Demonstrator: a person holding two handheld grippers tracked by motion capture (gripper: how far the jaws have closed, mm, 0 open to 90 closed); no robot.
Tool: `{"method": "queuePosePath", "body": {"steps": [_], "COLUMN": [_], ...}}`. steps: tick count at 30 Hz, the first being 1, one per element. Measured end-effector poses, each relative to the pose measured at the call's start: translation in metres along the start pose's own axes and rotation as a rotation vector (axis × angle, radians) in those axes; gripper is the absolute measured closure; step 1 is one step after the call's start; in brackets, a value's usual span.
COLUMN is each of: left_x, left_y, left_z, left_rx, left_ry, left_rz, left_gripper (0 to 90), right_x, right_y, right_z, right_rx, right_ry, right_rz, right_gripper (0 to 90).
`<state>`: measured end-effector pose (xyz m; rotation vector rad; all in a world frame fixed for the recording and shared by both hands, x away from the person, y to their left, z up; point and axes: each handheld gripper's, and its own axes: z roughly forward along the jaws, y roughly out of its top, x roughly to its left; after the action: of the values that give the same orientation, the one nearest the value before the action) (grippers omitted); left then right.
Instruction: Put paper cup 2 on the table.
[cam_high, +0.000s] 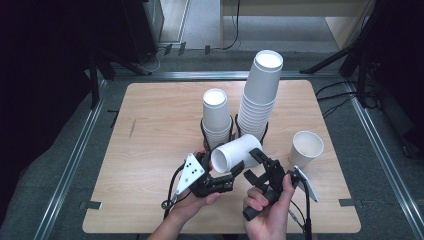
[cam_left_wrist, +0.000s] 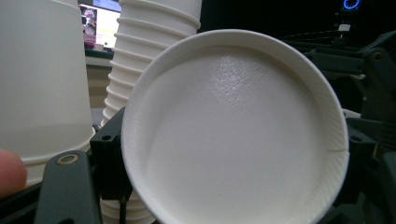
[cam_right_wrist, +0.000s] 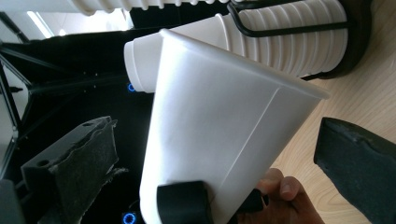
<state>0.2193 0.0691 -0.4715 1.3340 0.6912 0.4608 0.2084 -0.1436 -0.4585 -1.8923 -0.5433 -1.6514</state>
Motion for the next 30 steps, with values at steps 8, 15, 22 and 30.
{"method": "queuePosePath", "body": {"steps": [8, 15, 22, 30], "left_x": [-0.004, -0.005, -0.007, -0.009], "left_y": [-0.002, -0.004, -0.006, -0.008], "left_z": [0.0, 0.0, 0.001, 0.001], "left_rx": [0.01, 0.02, 0.023, 0.023], "left_ry": [-0.006, -0.014, -0.015, -0.015], "left_rz": [0.03, 0.037, 0.05, 0.072], "left_gripper": [22.0, 22.5, 22.6, 22.3], "right_x": [-0.003, -0.008, -0.013, -0.021], "right_y": [0.002, 0.003, 0.007, 0.007], "right_z": [0.009, 0.018, 0.024, 0.024], "right_rx": [0.037, 0.059, 0.071, 0.054], "right_ry": [0.006, 0.024, 0.044, 0.048], "right_rz": [0.089, 0.152, 0.184, 0.229], "right_gripper": [0.0, 0.0, 0.0, 12.5]}}
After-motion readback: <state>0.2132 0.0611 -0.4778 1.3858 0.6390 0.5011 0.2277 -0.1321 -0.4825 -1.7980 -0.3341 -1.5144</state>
